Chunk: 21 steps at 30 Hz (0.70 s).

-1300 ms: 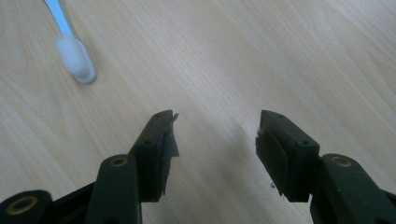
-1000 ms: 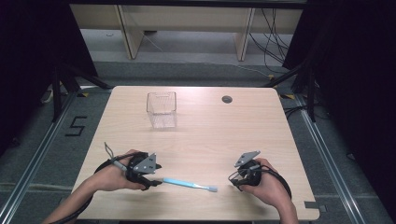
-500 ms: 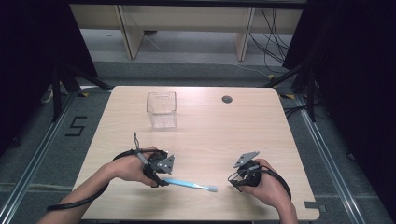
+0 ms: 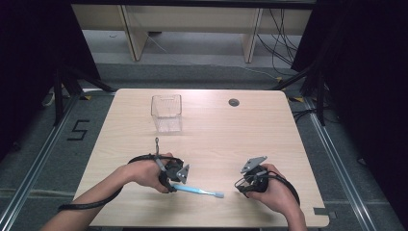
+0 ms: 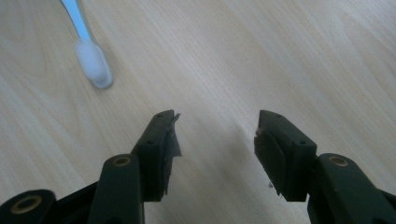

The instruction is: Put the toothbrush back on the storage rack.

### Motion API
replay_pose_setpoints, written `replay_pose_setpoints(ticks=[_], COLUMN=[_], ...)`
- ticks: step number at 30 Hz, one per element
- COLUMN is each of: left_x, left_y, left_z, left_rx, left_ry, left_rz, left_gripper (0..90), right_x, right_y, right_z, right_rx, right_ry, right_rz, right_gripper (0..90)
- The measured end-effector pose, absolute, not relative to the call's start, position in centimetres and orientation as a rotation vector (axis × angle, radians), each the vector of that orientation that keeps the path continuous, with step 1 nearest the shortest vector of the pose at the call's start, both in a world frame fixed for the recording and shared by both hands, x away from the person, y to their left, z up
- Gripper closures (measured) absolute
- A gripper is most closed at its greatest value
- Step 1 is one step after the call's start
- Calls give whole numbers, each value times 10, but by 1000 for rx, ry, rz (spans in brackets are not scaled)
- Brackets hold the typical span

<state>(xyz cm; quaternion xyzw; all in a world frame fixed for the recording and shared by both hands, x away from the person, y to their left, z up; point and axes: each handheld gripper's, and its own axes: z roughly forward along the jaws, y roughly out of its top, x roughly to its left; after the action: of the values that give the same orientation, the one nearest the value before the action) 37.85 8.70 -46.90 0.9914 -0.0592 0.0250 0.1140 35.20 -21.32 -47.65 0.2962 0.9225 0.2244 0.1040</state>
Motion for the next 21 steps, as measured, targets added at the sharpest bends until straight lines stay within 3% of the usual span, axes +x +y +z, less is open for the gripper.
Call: replay_pose_setpoints(ticks=[21], left_x=[380], left_y=[64], left_z=[-469], left_rx=[2949], left_ry=[-276], left_rz=[74], left_gripper=[604], right_x=[350], right_y=[-212], right_z=[-475], right_rx=[918], right_ry=[2723], right_rz=[668], right_gripper=[483])
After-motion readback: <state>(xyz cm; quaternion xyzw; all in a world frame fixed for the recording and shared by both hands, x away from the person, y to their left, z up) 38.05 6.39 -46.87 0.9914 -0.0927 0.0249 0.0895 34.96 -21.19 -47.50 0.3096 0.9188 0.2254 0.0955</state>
